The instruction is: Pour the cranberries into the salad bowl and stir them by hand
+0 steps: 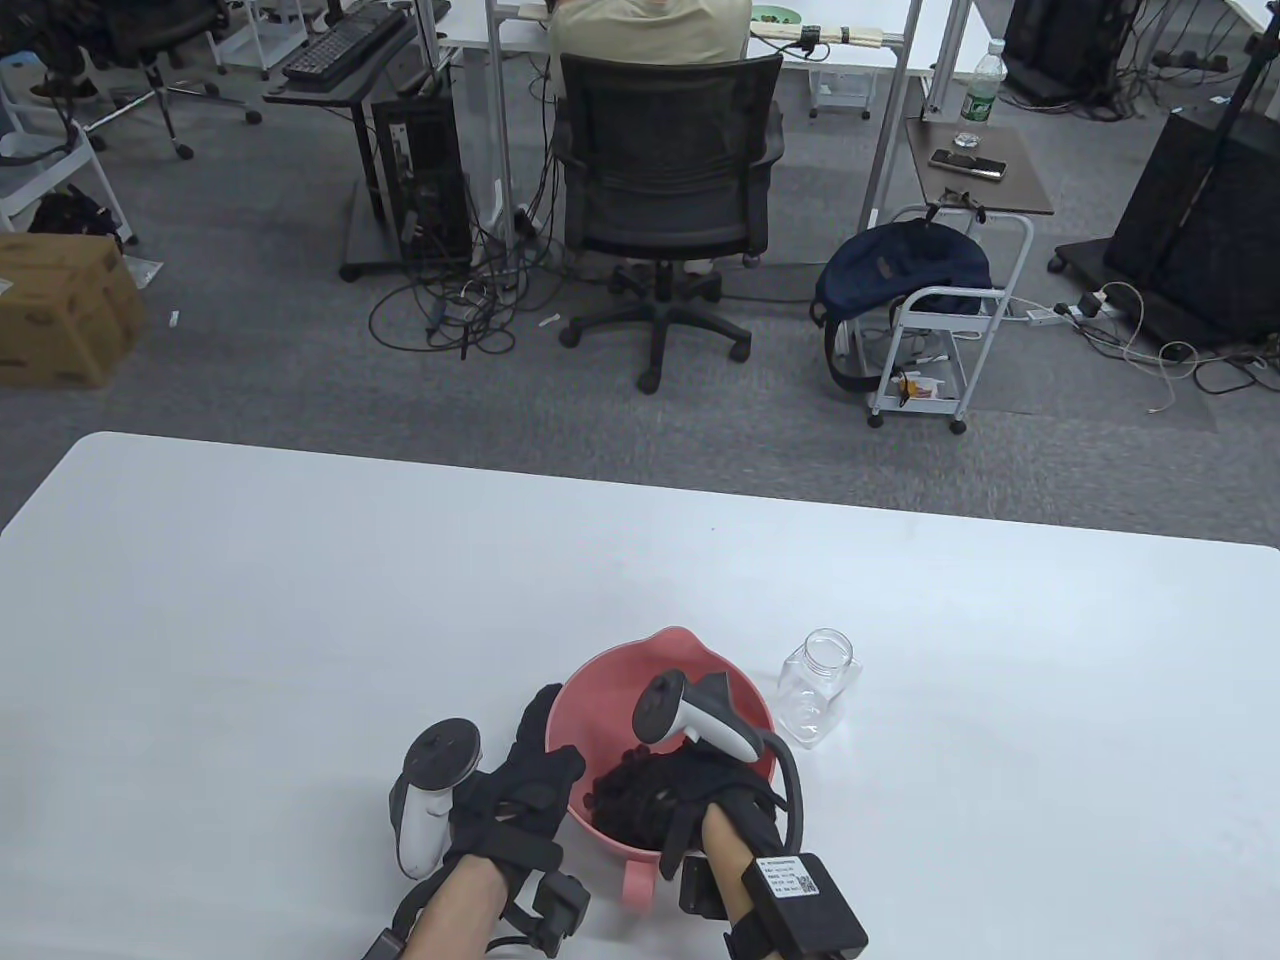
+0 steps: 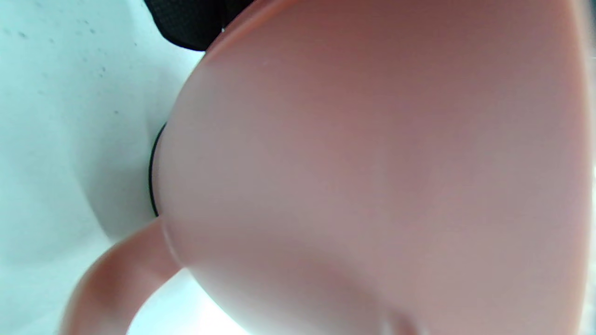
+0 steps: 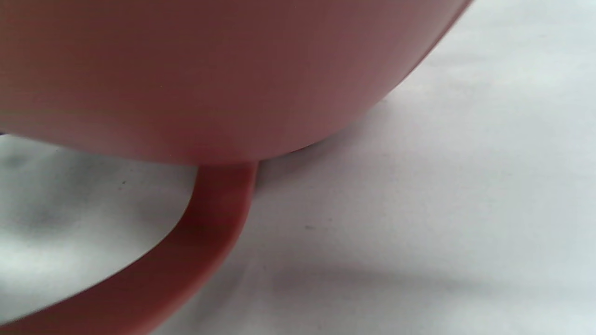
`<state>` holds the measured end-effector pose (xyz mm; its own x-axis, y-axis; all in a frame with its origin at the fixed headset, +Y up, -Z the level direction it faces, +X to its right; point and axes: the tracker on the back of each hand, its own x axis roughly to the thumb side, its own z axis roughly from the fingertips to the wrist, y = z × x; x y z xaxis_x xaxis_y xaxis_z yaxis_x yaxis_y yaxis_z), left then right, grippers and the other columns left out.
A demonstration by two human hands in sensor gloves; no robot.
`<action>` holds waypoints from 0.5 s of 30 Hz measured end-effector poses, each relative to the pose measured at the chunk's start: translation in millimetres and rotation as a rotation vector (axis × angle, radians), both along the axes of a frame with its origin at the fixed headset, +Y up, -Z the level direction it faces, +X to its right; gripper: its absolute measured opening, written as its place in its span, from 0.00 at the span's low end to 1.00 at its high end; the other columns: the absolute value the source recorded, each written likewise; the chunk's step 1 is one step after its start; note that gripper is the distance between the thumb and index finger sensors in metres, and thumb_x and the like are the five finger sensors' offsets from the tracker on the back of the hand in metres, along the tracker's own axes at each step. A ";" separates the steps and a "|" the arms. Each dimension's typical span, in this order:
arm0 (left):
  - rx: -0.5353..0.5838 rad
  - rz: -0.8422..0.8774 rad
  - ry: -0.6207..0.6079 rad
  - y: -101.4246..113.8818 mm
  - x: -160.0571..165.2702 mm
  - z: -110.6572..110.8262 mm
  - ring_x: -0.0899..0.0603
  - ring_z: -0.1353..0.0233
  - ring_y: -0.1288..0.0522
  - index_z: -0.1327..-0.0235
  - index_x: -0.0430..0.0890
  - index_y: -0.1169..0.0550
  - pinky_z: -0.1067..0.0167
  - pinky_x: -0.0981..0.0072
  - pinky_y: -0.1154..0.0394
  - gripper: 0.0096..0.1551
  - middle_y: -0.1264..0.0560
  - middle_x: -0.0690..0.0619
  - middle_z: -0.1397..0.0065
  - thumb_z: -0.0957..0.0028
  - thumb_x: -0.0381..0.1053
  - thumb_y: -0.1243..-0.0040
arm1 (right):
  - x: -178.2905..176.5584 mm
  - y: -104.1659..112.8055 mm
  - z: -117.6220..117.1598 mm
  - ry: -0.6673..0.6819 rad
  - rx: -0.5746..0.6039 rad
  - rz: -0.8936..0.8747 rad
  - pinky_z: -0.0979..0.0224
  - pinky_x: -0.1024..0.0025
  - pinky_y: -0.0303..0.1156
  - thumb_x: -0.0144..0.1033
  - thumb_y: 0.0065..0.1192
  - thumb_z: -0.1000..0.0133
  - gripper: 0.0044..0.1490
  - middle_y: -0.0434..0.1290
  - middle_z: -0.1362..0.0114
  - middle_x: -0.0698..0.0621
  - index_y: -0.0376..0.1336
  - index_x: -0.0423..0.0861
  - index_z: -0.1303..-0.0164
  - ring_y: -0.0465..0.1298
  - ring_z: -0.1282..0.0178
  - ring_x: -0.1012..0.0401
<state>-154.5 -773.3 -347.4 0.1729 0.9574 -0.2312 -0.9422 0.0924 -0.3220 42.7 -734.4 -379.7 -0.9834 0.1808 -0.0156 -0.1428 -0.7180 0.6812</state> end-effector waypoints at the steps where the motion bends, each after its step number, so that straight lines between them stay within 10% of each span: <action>1: 0.001 0.000 0.000 -0.1 0.0 -0.2 0.31 0.14 0.47 0.17 0.62 0.59 0.22 0.40 0.39 0.43 0.52 0.46 0.09 0.36 0.53 0.51 | 0.0 0.1 0.3 0.002 0.001 -0.005 0.24 0.71 0.81 0.82 0.60 0.56 0.38 0.78 0.26 0.83 0.58 0.90 0.32 0.79 0.22 0.76; 15: 0.013 -0.015 -0.025 -0.9 -1.3 -0.7 0.31 0.14 0.47 0.17 0.62 0.61 0.22 0.41 0.38 0.43 0.53 0.46 0.09 0.36 0.54 0.51 | -1.3 -0.9 0.4 0.036 -0.008 0.010 0.13 0.63 0.71 0.79 0.60 0.56 0.42 0.59 0.14 0.92 0.51 0.93 0.30 0.57 0.08 0.81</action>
<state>-155.8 -774.2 -348.1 0.1931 0.9575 -0.2142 -0.9322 0.1109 -0.3446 41.4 -735.2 -379.3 -0.9851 0.1712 0.0181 -0.1114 -0.7137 0.6915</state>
